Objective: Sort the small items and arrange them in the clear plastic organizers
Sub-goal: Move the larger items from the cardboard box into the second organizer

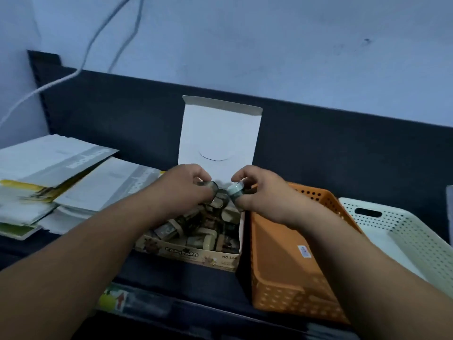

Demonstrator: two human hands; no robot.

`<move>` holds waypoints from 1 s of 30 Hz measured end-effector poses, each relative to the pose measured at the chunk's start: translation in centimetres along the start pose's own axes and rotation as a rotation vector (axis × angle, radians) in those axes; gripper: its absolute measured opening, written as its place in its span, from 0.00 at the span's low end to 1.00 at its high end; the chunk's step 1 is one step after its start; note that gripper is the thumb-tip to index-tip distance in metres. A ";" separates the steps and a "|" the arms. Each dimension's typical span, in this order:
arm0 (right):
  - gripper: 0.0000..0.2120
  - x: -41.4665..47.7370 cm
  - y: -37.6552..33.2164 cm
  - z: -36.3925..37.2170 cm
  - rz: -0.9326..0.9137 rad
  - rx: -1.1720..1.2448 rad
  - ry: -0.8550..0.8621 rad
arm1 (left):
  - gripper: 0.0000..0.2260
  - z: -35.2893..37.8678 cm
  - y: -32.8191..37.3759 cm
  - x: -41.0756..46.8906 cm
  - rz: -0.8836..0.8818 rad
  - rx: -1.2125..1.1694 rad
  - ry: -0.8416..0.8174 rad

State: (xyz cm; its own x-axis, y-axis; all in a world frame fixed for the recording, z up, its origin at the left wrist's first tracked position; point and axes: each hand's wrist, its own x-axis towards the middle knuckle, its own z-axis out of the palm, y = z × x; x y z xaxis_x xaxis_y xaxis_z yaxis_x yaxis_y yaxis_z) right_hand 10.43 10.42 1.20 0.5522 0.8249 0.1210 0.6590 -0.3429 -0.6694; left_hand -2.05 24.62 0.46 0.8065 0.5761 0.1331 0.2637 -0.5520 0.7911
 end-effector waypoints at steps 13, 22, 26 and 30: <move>0.14 -12.6 5.4 -8.7 0.129 0.289 0.473 | 0.20 8.8 10.2 -1.9 0.187 -0.266 -0.306; 0.08 -29.2 14.4 -17.6 0.235 0.286 0.656 | 0.12 24.6 22.5 -9.7 0.250 -0.420 -0.386; 0.09 -37.9 18.7 -21.5 0.303 0.223 0.744 | 0.11 32.4 28.2 -14.3 0.202 -0.559 -0.465; 0.09 -45.2 22.1 -24.5 0.380 0.221 0.797 | 0.09 39.0 32.8 -17.7 0.153 -0.651 -0.589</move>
State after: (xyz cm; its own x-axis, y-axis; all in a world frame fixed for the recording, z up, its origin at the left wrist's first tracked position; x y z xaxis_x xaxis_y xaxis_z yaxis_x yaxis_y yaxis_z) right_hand 12.53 -45.48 -1.16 0.9560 0.0908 0.2789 0.2925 -0.3669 -0.8831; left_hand 12.95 -27.25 0.77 0.9967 0.0221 0.0782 -0.0772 -0.0424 0.9961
